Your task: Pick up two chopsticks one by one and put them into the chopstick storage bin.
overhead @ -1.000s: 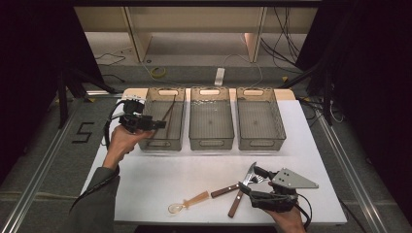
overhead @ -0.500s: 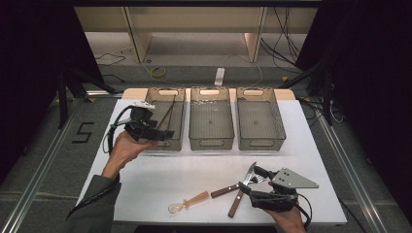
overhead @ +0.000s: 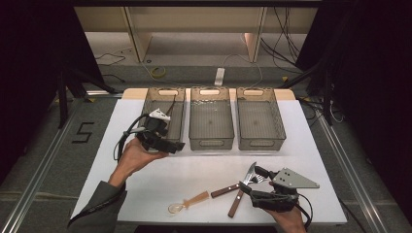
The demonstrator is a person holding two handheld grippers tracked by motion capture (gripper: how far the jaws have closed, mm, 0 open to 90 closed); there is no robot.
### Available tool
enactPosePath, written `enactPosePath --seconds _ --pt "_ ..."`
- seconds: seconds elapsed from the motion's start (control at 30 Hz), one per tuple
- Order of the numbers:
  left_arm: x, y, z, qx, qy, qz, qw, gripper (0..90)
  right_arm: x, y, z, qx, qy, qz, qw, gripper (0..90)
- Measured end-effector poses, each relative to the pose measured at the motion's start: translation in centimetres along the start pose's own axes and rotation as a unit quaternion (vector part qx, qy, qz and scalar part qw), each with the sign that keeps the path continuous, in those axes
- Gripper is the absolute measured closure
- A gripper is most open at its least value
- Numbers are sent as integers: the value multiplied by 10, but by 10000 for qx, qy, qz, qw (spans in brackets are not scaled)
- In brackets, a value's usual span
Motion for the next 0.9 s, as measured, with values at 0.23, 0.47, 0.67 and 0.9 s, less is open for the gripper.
enactPosePath --seconds 0.23,0.47,0.67,0.9 --pt "13 -4 5 -92 -102 79 9999 156 1 -1 1 -31 -6 1 10000 260" --pt "25 -8 12 -176 -186 190 9995 156 2 0 1 -27 -8 0 10000 260" --pt "35 -10 24 -275 -254 242 9990 156 3 0 1 -10 -28 3 10000 260" --pt "45 -8 32 -389 -350 307 9982 156 2 -2 1 -34 0 -12 10000 260"
Point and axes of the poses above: each handheld gripper's, and its own axes: y roughly backward along the jaws, z roughly out of its underside, x roughly to its right, the point moved 5 cm from there along -y, roughly forward along the jaws, and after that the axes turned 12 degrees about -z, right-handed, at the moved point
